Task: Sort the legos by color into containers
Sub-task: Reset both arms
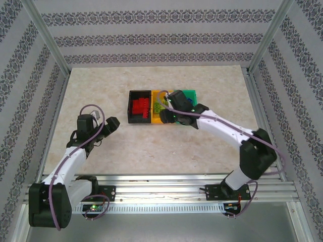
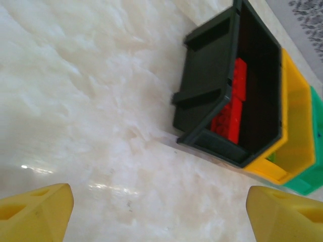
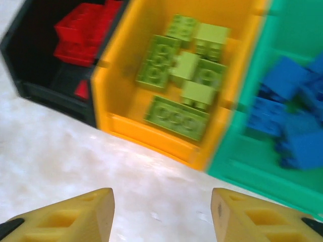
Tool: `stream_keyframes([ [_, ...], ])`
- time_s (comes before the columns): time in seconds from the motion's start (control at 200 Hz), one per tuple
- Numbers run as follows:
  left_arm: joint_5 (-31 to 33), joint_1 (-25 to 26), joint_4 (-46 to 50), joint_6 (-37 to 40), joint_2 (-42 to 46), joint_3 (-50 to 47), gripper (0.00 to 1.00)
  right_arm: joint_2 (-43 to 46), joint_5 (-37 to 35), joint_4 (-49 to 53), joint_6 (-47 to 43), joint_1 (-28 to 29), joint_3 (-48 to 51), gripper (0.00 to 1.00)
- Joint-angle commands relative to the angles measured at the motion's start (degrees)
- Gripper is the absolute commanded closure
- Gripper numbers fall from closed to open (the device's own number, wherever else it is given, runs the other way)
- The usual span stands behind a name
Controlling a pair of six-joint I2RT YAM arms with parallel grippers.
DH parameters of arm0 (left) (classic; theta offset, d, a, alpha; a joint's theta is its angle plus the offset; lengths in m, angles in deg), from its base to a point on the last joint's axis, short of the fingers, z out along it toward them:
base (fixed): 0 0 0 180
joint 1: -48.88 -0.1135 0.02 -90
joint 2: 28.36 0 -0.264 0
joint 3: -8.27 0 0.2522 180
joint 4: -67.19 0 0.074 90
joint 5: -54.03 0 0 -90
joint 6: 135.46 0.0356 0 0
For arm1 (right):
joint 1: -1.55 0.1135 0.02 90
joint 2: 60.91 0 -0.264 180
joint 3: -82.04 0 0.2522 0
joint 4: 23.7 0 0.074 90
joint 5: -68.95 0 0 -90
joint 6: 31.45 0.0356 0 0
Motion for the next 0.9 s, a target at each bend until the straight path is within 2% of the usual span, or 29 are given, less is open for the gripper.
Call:
stream_keyframes([
  [0.0, 5.54, -1.45, 2.8, 6.51, 0.13, 2.08, 0.06, 7.91, -8.42, -2.14, -0.89, -3.16, 6.66, 0.41],
  [0.055, 9.09, -1.69, 3.11, 8.37, 0.44, 2.2, 0.0, 12.02, -11.6, -3.65, -1.91, -4.71, 10.7, 0.38],
  [0.14, 14.01, -2.07, 2.38, 10.59, 0.97, 2.09, 0.0, 17.27, -16.1, -5.41, -2.44, -8.21, 15.19, 0.32],
  [0.235, 18.89, -2.24, 0.36, 11.74, 1.38, 1.69, 0.0, 23.12, -18.94, -9.76, -4.08, -13.04, 20.89, 0.2],
  [0.365, 24.75, -2.34, -7.64, 12.94, 0.85, -1.92, 0.0, 30.31, -26.89, -20.81, -3.84, -18.72, 30.66, 0.05],
  [0.45, 29.96, -2.96, -10.54, 11.36, -0.12, -2.37, 0.0, 33.65, -30.36, -31.99, -4.25, -22.9, 38.27, 0.04],
  [0.59, 32.17, -3.04, -19.72, 15.58, -2.79, -3.88, 0.0, 33.72, -28.17, -55.02, -5.55, -30.29, 51.2, 0.04],
  [0.729, 35.96, -3.15, -28.16, 17.61, -7.98, -6.21, 0.0, 29.39, -22.7, -53.64, -8.65, -34.05, 49.61, 0.02],
  [0.894, 36.04, -3.25, -40.84, 18.86, -15.32, -9.11, 0.0, 20.17, -17.31, -63.88, -12.46, -34.38, 50.04, 0.02],
])
